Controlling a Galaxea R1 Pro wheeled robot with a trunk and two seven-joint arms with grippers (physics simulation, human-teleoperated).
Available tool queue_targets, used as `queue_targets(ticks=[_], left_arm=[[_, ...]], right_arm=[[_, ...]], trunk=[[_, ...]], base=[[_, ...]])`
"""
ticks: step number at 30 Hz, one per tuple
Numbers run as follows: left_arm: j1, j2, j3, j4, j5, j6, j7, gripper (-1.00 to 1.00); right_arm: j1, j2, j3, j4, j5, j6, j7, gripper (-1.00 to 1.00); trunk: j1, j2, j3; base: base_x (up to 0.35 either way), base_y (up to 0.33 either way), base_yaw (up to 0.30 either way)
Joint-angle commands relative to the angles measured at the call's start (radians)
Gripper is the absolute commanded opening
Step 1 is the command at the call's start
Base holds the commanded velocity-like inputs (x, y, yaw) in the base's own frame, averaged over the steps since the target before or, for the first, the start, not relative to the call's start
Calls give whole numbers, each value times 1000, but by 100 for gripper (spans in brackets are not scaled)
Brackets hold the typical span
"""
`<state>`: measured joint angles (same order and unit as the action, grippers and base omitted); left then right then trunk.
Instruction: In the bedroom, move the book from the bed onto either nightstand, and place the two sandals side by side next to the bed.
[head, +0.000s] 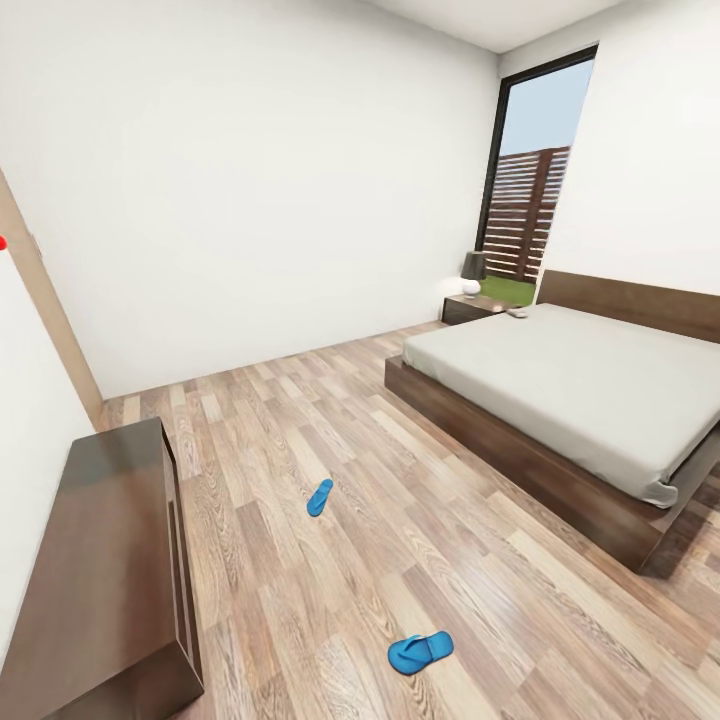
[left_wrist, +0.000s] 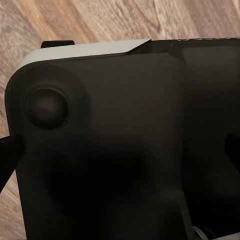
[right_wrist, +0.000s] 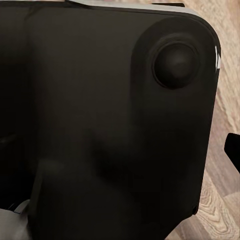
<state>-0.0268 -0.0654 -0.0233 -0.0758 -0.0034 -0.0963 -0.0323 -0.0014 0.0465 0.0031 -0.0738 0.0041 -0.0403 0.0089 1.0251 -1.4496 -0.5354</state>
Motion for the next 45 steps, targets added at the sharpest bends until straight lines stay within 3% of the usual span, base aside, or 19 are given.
queue_targets(ticks=[1, 25, 45], left_arm=[[-1, 0, -2, 1, 0, -4, -1, 100], [0, 8, 7, 24, -1, -4, -3, 100], [1, 18, 15, 47, -3, -4, -4, 100]], right_arm=[[0, 0, 0, 0, 0, -3, 1, 100], [0, 0, -2, -1, -2, -2, 1, 100], [0, 0, -9, -1, -7, -1, 2, 100]], trunk=[[0, 0, -1], [0, 0, -1], [0, 0, -1]], base=[[0, 0, 0], [0, 0, -9], [0, 0, -240]])
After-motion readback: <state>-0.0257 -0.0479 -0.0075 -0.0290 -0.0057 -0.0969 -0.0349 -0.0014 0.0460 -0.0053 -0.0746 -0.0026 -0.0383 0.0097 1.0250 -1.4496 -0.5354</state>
